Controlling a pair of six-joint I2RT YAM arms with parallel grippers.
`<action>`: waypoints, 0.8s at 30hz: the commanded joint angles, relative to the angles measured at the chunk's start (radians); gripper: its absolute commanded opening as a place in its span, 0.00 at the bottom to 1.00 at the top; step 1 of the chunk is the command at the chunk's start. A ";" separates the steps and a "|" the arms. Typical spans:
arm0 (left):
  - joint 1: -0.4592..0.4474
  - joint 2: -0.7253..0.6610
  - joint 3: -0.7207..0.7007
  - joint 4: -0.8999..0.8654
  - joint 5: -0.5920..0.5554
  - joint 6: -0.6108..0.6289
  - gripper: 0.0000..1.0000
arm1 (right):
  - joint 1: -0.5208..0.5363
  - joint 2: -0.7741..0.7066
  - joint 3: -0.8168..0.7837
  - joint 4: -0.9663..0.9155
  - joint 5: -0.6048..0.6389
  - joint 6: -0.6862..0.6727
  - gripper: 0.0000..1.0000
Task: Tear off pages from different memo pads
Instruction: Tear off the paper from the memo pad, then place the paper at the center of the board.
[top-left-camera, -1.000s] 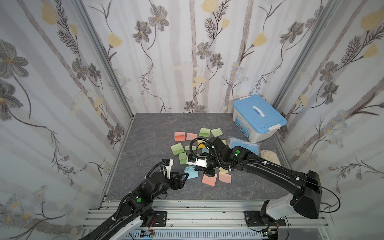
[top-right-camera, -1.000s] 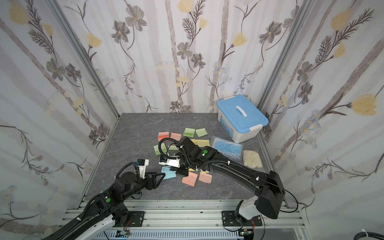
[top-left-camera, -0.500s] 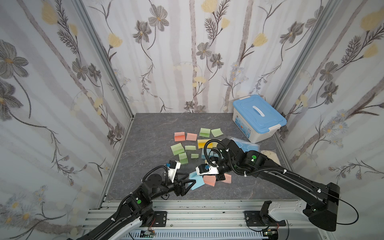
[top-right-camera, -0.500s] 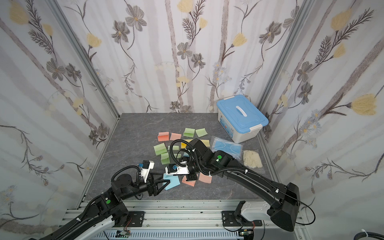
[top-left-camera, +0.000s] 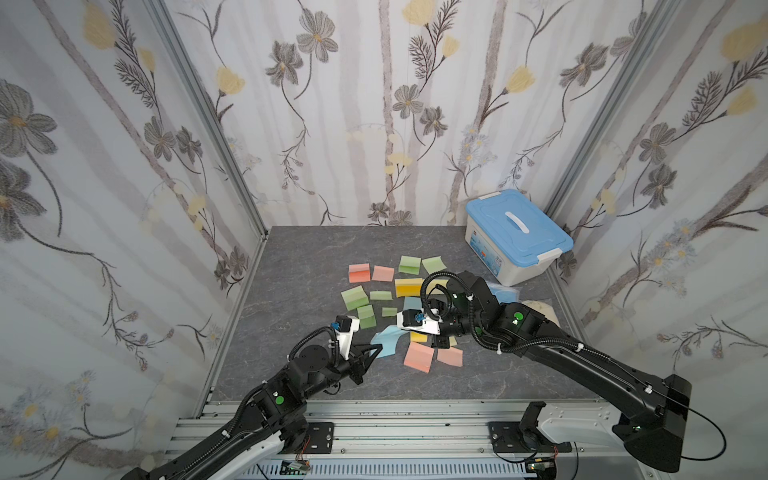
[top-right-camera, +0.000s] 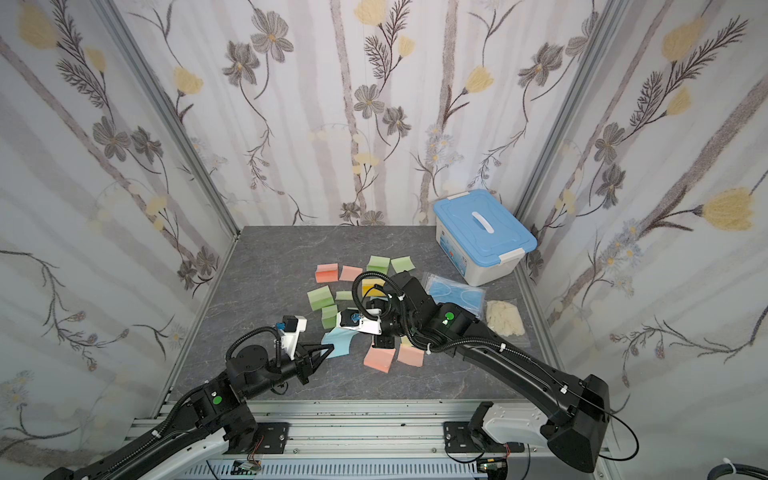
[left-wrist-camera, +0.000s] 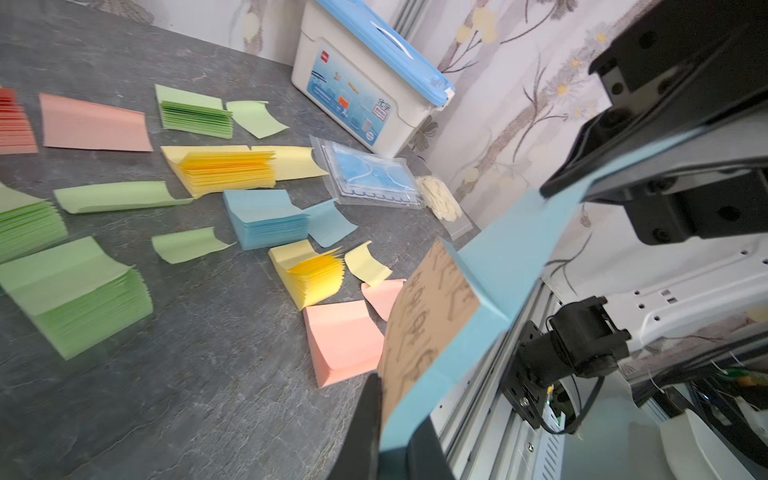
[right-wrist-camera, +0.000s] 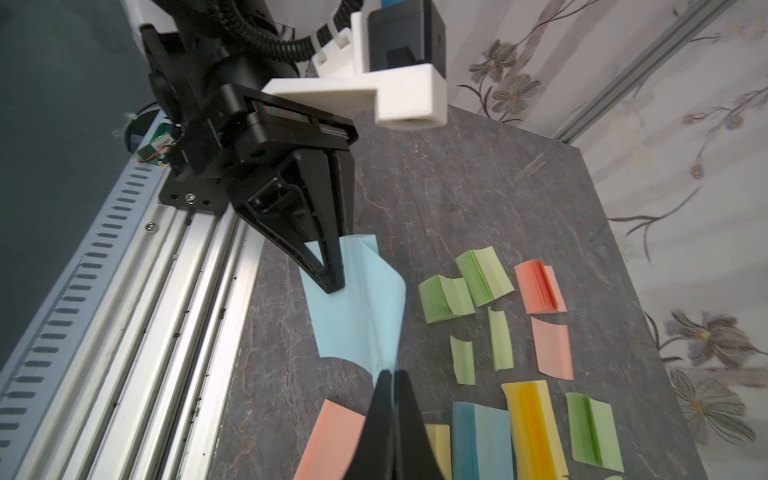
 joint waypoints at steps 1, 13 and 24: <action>0.004 0.017 0.019 -0.153 -0.192 -0.036 0.00 | -0.004 -0.044 -0.051 0.224 0.265 0.058 0.00; 0.023 -0.039 0.222 -0.657 -0.601 -0.210 0.00 | 0.146 0.251 0.060 -0.005 0.403 -0.102 0.00; 0.034 -0.112 0.267 -0.763 -0.618 -0.225 0.00 | 0.147 0.575 0.168 -0.008 0.435 -0.131 0.00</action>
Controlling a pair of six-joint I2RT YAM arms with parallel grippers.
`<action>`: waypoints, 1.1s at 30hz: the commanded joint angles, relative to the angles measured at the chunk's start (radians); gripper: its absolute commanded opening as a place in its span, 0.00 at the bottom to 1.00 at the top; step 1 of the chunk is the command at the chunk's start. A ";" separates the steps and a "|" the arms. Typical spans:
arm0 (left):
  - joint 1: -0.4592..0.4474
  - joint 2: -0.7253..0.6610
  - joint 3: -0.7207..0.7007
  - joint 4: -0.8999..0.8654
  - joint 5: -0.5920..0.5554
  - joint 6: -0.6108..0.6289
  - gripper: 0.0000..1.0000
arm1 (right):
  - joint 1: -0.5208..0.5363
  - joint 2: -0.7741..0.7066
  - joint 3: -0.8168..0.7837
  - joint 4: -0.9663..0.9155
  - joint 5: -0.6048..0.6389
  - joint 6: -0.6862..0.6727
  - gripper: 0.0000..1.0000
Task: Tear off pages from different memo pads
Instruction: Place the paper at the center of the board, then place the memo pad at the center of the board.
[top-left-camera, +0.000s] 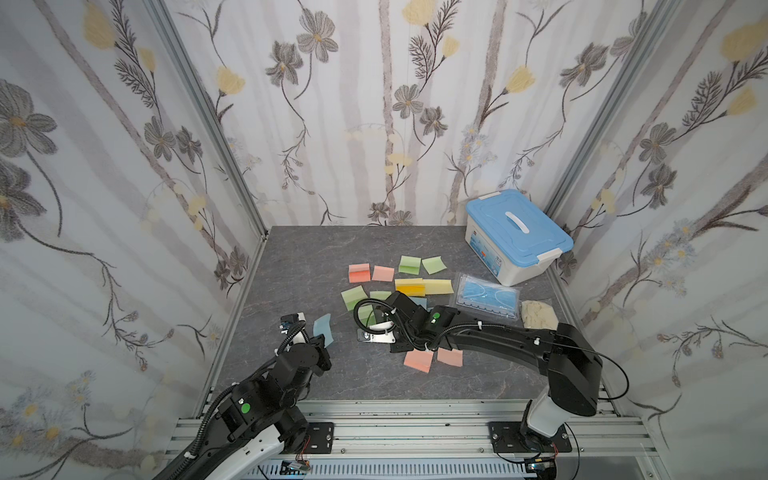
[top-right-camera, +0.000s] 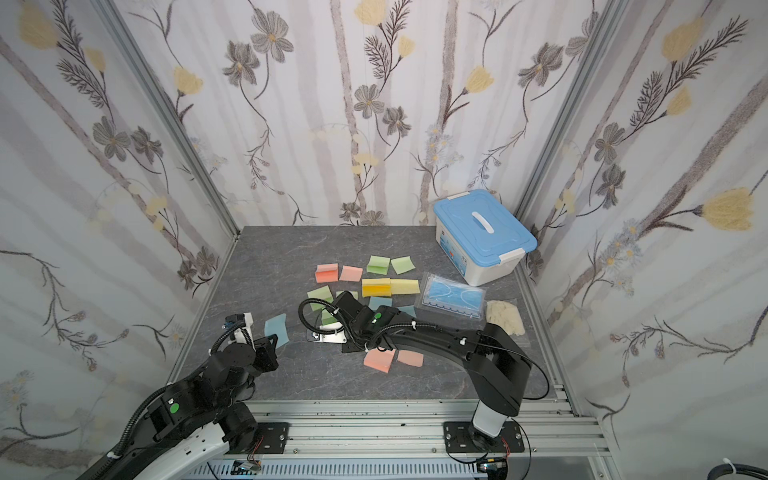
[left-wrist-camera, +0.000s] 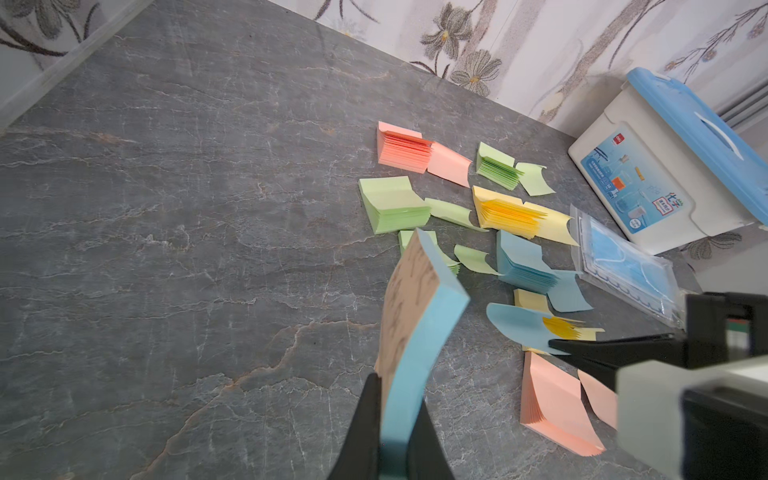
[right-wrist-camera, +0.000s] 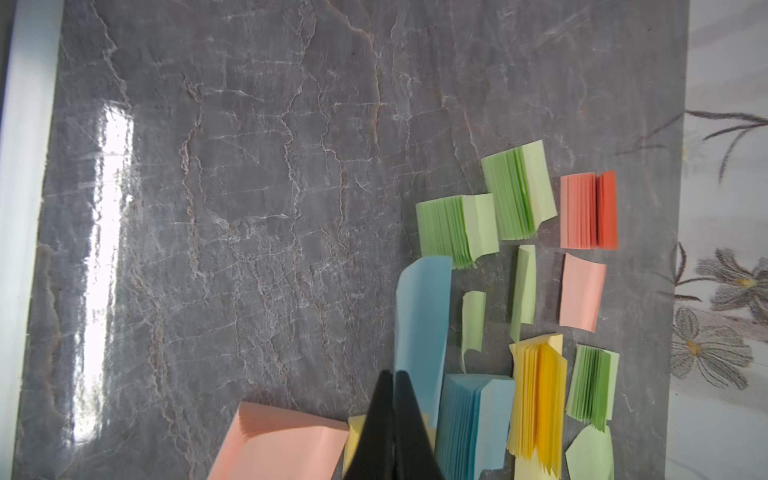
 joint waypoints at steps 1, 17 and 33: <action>0.002 -0.010 -0.009 -0.022 -0.013 -0.025 0.00 | -0.004 0.062 0.029 -0.012 0.038 -0.023 0.00; 0.005 -0.012 -0.041 0.018 0.020 -0.028 0.00 | -0.008 -0.008 0.007 -0.095 0.006 -0.005 0.53; 0.296 0.449 -0.195 0.555 0.690 -0.090 0.01 | -0.066 -0.500 -0.266 0.162 0.065 0.328 1.00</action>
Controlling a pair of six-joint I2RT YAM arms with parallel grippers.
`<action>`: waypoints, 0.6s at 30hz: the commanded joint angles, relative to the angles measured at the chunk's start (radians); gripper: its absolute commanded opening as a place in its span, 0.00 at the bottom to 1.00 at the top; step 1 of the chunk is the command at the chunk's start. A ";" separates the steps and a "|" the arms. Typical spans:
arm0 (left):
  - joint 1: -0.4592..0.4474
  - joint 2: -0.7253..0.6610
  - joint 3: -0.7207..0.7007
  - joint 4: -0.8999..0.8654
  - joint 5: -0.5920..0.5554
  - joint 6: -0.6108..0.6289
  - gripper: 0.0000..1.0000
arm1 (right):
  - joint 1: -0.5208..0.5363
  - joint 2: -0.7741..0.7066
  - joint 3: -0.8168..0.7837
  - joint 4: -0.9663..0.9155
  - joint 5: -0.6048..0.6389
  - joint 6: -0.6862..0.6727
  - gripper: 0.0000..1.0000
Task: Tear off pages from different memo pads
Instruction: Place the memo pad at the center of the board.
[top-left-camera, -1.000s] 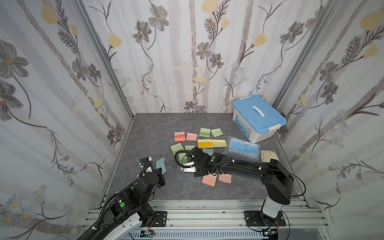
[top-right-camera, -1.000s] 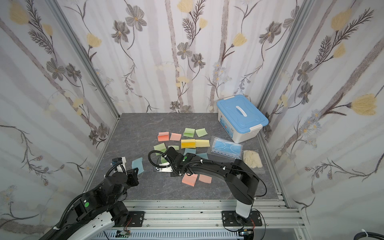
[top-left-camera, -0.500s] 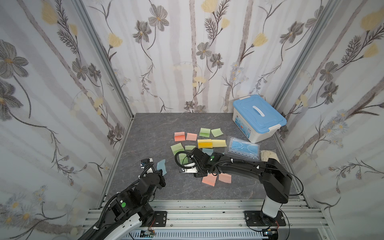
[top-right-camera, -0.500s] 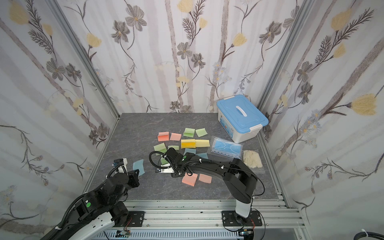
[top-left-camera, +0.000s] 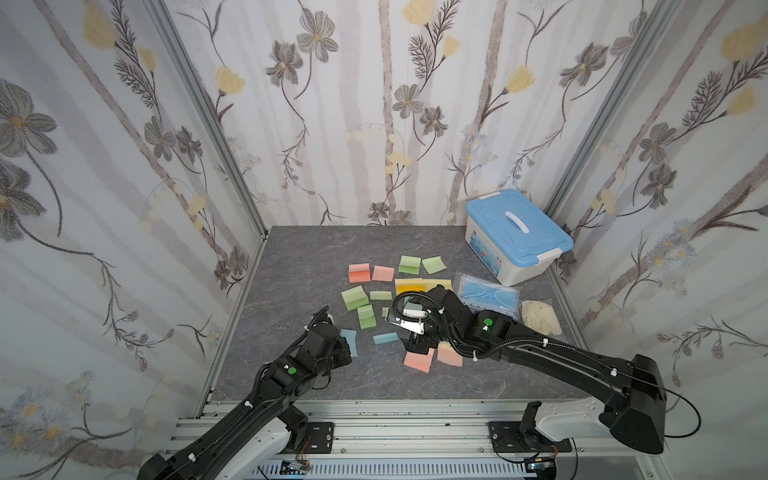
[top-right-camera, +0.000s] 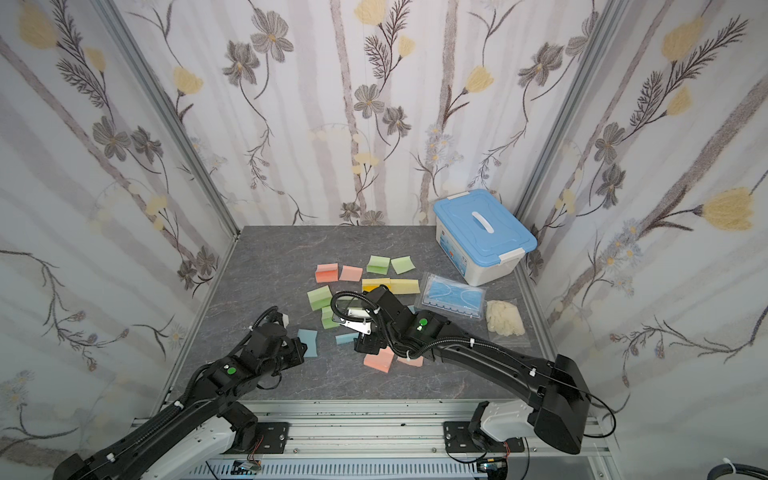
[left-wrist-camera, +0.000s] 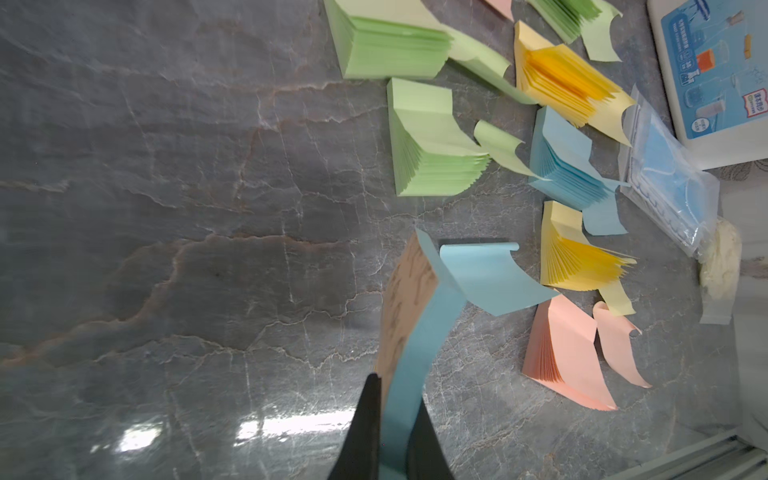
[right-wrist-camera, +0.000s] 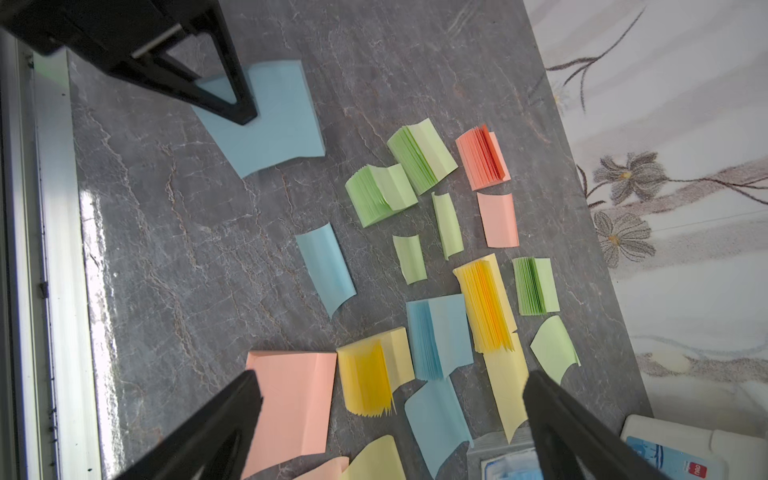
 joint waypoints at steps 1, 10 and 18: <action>0.047 0.044 -0.031 0.197 0.184 -0.057 0.01 | -0.013 -0.094 -0.084 0.156 0.036 0.105 1.00; 0.085 0.157 -0.055 0.286 0.237 -0.111 0.03 | -0.077 -0.245 -0.265 0.298 0.070 0.230 1.00; 0.084 0.160 0.019 0.060 0.066 -0.024 0.68 | -0.078 -0.270 -0.284 0.299 0.055 0.274 1.00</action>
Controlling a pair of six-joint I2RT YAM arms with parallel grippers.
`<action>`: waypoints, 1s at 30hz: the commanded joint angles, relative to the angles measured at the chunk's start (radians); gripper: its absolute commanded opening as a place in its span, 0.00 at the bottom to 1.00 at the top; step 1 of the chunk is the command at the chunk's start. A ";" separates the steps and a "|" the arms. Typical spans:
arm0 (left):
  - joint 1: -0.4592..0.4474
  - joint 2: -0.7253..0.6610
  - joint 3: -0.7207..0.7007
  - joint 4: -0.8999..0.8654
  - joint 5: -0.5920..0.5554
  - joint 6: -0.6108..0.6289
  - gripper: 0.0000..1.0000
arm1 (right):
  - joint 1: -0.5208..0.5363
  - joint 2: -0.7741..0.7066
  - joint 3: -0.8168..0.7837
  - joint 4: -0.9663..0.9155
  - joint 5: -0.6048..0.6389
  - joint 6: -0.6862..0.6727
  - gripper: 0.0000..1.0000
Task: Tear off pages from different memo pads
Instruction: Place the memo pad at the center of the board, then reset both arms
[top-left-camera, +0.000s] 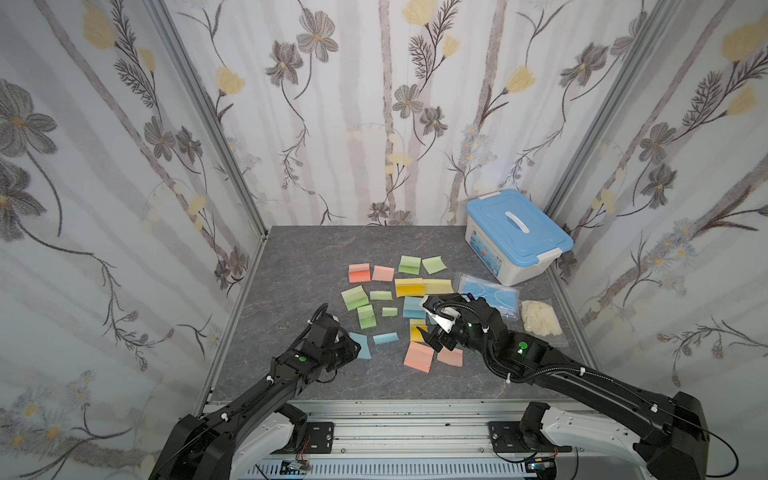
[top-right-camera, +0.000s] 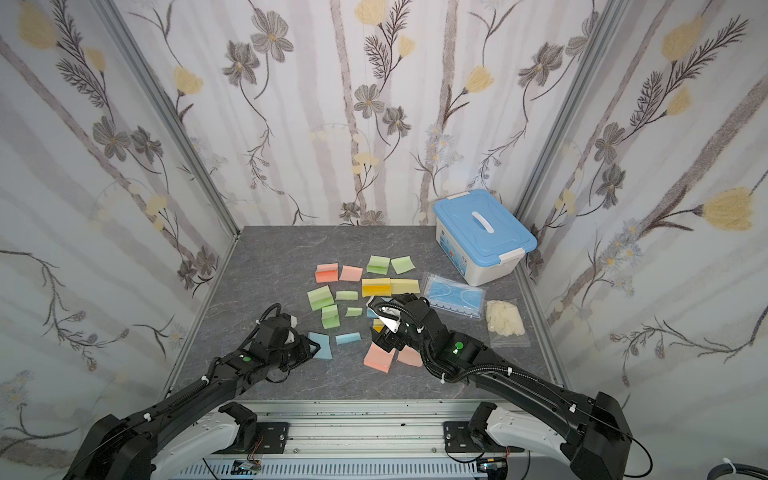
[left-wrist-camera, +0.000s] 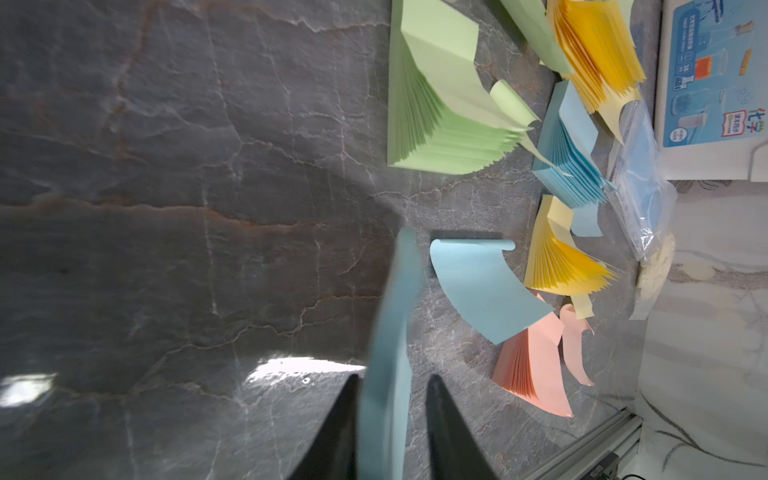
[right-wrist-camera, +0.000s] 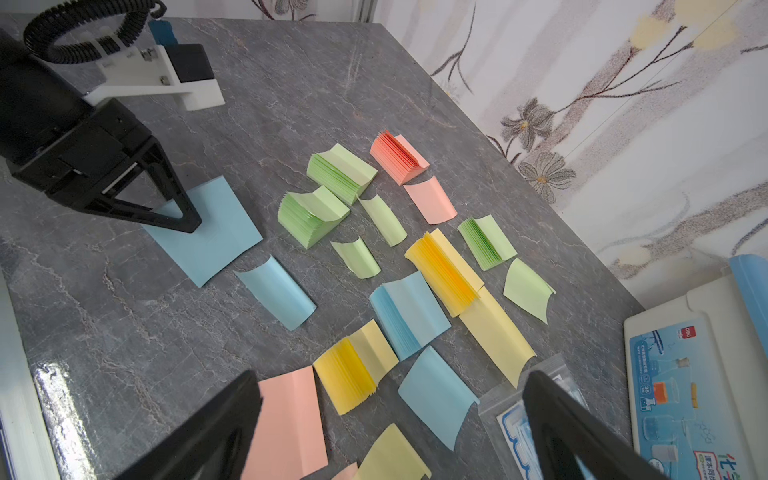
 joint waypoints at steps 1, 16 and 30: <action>-0.001 -0.060 0.066 -0.174 -0.151 0.076 0.74 | 0.001 -0.023 -0.005 0.055 -0.004 0.045 1.00; -0.019 -0.622 0.096 -0.208 -0.560 0.161 1.00 | -0.004 -0.132 -0.071 0.082 0.401 0.162 1.00; -0.031 -0.868 -0.149 0.019 -0.849 0.225 1.00 | -0.406 -0.029 -0.283 0.215 0.411 0.249 1.00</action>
